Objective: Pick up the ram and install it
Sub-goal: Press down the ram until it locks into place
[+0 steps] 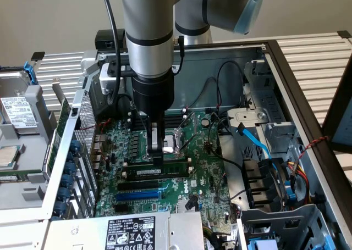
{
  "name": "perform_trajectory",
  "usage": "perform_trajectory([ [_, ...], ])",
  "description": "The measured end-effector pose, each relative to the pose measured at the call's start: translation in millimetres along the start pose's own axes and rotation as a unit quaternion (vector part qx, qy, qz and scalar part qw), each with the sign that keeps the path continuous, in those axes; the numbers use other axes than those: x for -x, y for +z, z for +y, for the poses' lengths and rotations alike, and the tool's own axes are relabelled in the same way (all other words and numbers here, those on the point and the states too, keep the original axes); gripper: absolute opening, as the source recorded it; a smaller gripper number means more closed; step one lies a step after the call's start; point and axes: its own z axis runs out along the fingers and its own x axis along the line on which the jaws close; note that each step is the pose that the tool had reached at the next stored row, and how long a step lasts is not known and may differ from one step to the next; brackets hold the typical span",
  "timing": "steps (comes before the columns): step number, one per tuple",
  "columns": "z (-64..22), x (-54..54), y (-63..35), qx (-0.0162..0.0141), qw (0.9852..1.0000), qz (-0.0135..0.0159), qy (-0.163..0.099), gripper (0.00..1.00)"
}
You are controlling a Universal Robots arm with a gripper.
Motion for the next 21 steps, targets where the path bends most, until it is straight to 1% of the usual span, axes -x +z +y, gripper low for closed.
perform_trajectory([
  [21,0.0,0.3,2.3,-0.0009,1.0000,-0.0003,0.000,0.10],
])
